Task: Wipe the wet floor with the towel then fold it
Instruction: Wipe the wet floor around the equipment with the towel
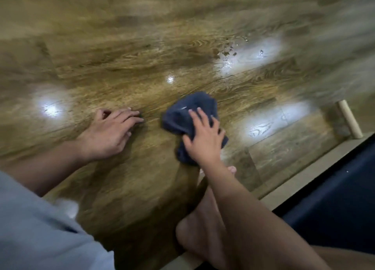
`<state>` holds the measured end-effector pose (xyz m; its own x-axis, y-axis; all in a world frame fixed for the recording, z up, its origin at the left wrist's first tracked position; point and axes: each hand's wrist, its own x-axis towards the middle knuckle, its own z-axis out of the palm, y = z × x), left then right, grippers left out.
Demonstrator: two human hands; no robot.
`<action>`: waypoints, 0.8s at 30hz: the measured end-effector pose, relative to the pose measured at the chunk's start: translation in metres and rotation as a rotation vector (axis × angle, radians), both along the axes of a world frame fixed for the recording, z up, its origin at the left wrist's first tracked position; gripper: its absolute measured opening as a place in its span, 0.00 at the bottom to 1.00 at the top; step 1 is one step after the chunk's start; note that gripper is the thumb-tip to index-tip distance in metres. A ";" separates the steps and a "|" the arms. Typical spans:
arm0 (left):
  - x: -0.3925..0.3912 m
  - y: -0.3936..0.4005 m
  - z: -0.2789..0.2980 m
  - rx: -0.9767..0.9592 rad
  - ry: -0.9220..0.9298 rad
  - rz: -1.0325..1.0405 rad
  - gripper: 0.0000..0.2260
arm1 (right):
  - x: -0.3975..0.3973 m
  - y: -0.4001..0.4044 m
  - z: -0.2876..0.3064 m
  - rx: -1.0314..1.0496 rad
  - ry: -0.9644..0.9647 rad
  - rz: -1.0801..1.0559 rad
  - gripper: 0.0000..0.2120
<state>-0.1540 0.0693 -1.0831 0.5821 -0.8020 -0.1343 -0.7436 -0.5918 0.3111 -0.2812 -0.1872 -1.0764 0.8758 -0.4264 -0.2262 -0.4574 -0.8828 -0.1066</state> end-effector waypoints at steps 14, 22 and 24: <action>0.007 0.001 0.014 -0.038 0.279 0.073 0.19 | 0.032 -0.033 0.007 -0.001 0.100 -0.547 0.34; 0.019 0.049 0.033 -0.202 0.299 0.366 0.12 | -0.032 0.234 0.002 0.169 0.138 0.552 0.29; 0.018 0.072 0.030 -0.174 0.278 0.417 0.11 | -0.041 0.242 0.000 0.115 0.127 0.740 0.29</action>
